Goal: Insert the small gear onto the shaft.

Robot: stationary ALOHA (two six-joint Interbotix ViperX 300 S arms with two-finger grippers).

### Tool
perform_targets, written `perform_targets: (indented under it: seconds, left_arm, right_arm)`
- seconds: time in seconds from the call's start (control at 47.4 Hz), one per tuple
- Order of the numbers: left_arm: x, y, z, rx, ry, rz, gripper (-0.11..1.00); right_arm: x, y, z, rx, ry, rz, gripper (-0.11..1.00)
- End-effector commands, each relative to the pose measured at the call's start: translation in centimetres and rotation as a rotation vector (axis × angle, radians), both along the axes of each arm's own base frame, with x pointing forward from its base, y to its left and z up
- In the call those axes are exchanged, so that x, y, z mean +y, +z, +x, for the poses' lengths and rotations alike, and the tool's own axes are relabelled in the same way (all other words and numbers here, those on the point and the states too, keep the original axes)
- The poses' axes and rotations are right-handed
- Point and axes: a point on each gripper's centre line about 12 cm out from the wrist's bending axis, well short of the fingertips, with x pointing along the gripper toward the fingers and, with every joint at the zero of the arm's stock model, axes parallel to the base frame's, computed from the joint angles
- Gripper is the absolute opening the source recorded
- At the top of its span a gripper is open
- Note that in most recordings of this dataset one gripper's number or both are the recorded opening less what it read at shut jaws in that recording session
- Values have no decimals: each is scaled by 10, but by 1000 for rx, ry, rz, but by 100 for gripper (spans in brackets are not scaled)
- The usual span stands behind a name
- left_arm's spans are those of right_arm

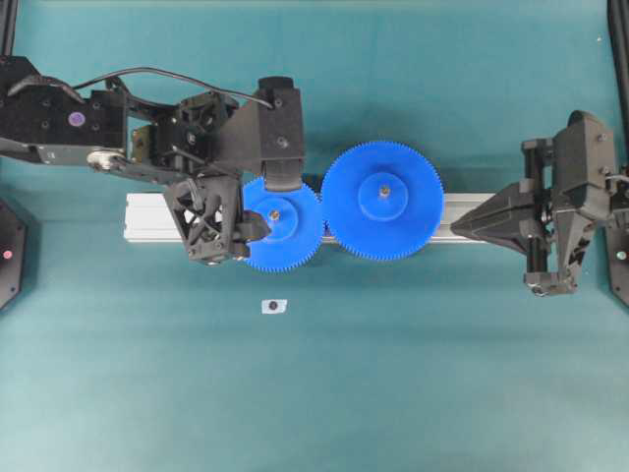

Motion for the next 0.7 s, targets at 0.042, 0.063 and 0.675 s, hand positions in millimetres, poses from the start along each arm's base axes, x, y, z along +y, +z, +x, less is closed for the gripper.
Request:
perform_targets:
  seconds: [0.042,0.063,0.675]
  left_arm:
    - [-1,9,1,-29,-3,3,84]
    - [-1,9,1,-29,-3,3,84]
    - [-1,9,0,-24,-5,4,84]
  right_arm:
    - [0,6,2,-35,-5,4,3]
    - [-1,5,2,-35,-6,6,3]
    - [0,4,1,-32,-5,4,3]
